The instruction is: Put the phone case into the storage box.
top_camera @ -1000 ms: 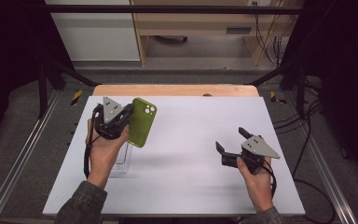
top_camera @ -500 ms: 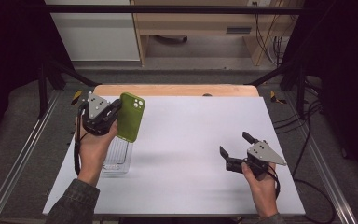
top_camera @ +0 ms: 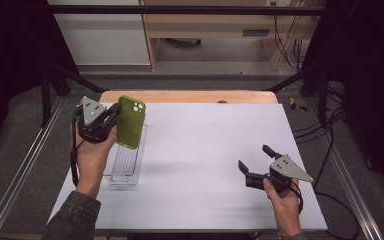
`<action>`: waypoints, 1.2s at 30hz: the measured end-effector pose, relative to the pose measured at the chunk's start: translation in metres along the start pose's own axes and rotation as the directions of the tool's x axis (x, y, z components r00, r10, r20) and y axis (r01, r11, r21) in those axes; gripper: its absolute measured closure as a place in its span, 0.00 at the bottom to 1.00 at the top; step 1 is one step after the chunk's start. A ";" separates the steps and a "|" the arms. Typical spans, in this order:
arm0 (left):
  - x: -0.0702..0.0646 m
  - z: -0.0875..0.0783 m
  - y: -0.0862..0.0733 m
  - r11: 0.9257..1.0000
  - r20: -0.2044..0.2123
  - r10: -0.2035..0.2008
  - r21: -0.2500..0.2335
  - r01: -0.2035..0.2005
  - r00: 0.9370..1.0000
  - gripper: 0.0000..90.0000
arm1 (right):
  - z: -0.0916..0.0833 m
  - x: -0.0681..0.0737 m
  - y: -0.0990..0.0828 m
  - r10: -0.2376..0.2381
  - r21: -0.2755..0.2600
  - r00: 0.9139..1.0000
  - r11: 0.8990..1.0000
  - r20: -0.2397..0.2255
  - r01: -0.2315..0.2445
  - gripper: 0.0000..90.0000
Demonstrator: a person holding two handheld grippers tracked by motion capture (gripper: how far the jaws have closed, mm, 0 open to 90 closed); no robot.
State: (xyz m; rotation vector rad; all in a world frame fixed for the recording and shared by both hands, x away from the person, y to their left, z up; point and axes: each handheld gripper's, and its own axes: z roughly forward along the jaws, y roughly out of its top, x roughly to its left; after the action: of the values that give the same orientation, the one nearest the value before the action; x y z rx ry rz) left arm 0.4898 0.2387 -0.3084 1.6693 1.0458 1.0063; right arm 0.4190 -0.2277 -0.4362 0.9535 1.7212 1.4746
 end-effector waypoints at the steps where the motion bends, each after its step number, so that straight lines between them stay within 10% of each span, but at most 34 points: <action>1: 0.001 0.000 0.000 1.000 -0.003 -0.007 -0.003 0.007 1.000 0.97 | -0.001 0.000 0.000 0.000 0.001 1.000 1.000 -0.003 0.000 0.05; 36: 0.015 0.010 -0.004 0.997 -0.059 -0.068 -0.037 0.066 0.996 0.97 | -0.014 0.006 -0.023 -0.031 -0.040 0.999 0.999 -0.043 0.029 0.04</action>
State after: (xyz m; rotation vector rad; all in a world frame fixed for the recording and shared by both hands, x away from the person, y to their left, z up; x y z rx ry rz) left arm 0.5029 0.2509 -0.3126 1.5738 1.1101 1.0304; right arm 0.4011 -0.2317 -0.4572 0.8779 1.7235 1.5142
